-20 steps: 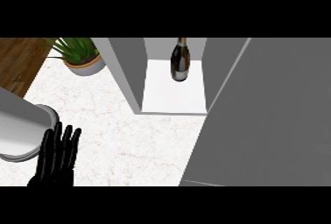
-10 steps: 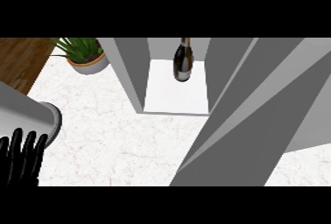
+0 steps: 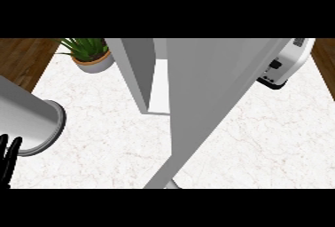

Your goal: Pick up the wine, place it into the cabinet and close the cabinet

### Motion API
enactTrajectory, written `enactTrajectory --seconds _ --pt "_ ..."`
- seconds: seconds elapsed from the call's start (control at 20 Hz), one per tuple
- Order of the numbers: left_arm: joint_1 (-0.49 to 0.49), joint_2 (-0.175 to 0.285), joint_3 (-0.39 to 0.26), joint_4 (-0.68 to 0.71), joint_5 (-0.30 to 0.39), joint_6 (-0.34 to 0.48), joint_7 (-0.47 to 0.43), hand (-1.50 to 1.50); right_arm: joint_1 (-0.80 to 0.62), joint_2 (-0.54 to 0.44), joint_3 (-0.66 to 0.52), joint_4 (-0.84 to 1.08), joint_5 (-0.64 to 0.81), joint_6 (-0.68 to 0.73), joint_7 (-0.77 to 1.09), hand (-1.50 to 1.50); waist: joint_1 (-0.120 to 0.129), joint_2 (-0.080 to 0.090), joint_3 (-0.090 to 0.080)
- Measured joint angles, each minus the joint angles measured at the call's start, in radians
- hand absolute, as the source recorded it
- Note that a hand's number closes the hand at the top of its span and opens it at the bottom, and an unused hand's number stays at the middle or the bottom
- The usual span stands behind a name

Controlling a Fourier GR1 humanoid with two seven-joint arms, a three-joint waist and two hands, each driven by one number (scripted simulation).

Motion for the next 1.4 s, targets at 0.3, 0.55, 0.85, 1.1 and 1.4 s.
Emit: enactTrajectory --seconds 0.3,0.55,0.85,1.1,1.4 --pt "0.019 0.037 0.079 0.004 0.057 -0.081 0.005 -1.50 -0.314 0.062 -0.058 0.255 -0.107 -0.134 -0.007 1.50 0.015 0.004 0.001" --pt "0.020 0.066 0.154 0.032 0.116 -0.151 0.019 -1.50 -0.565 0.076 -0.163 0.496 -0.230 -0.161 -0.063 1.50 0.026 0.009 0.002" --pt "0.010 0.078 0.202 0.035 0.151 -0.176 0.049 -1.50 -0.773 0.081 -0.225 0.777 -0.429 -0.112 -0.167 1.50 0.024 0.015 0.003" --pt "0.004 0.090 0.231 0.042 0.166 -0.204 0.060 -1.50 -0.836 0.082 -0.242 0.912 -0.661 0.080 -0.133 1.50 0.038 0.022 0.003" --pt "0.002 0.105 0.300 0.066 0.210 -0.227 0.091 -1.50 -0.907 0.082 -0.317 1.172 -0.765 0.211 -0.226 1.50 0.019 0.018 0.003"
